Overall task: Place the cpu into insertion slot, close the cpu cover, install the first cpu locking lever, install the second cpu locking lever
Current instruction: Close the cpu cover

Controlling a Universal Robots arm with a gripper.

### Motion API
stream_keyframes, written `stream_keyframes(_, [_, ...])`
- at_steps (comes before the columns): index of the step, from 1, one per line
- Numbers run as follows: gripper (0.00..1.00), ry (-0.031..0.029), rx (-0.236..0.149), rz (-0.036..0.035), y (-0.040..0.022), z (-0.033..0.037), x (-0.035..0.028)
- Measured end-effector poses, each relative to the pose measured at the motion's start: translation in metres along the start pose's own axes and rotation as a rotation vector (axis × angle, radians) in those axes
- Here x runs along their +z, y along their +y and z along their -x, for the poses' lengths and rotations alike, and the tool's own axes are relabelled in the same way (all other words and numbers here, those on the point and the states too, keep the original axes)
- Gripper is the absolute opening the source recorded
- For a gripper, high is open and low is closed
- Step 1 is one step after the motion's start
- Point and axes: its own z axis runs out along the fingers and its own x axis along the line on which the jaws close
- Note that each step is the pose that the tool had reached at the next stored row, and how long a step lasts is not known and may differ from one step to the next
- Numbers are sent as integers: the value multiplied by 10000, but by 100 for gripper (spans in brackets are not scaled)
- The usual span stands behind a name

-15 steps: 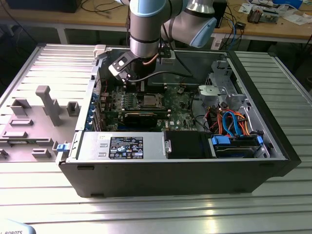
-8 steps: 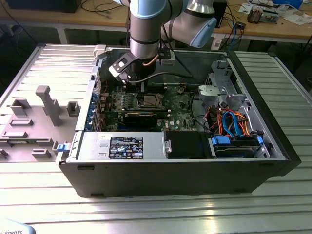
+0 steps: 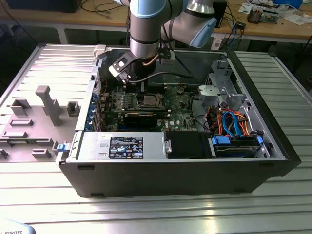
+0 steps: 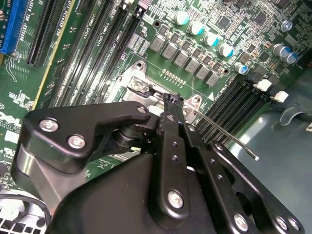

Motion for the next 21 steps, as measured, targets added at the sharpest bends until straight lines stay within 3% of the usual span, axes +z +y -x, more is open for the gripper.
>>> stream_keyframes(4, [11,2,0,2,-1,-2,-32])
stream_keyframes(14, [11,-1,-14,-1,8,0,-35])
stream_keyframes(21, [11,23,-87,-4,4,2,32])
